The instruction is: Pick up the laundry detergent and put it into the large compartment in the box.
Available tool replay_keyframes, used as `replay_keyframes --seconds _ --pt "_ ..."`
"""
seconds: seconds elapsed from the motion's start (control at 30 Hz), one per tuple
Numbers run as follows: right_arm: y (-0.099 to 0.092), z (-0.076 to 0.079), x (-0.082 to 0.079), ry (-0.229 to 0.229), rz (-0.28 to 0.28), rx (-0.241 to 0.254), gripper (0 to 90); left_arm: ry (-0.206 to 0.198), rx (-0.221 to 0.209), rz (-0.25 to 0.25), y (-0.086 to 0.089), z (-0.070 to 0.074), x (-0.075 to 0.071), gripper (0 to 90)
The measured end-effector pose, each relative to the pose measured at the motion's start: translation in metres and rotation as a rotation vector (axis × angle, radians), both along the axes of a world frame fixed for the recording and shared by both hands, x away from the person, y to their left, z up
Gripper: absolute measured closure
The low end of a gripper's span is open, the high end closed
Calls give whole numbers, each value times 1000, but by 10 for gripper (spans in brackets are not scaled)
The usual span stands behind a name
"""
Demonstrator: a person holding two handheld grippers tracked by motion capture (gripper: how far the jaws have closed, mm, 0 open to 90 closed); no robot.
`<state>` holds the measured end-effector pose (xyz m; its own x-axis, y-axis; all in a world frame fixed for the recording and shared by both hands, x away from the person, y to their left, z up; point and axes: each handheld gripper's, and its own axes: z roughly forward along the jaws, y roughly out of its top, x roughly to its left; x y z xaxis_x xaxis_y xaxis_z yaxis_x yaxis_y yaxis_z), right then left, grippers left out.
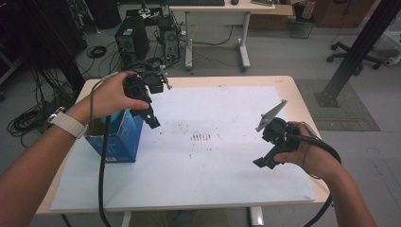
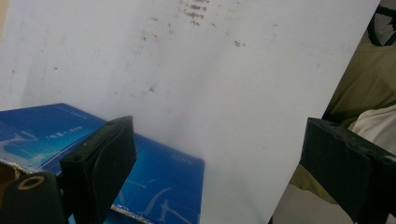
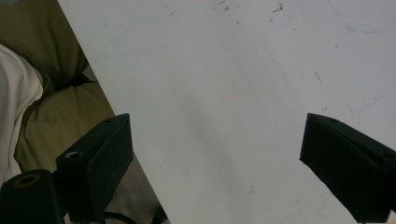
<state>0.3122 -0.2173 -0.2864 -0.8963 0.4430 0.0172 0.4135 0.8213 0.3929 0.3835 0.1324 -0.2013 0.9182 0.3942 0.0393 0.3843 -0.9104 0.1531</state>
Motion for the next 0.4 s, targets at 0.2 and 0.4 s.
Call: replay_keyframes --seconds 0.2,0.4 --pt "-2 0 -2 -4 -4 2 95 -1 3 -3 -2 0 -1 111" --pt "-4 1 -4 -8 -9 6 95 -1 3 1 -2 1 -2 111"
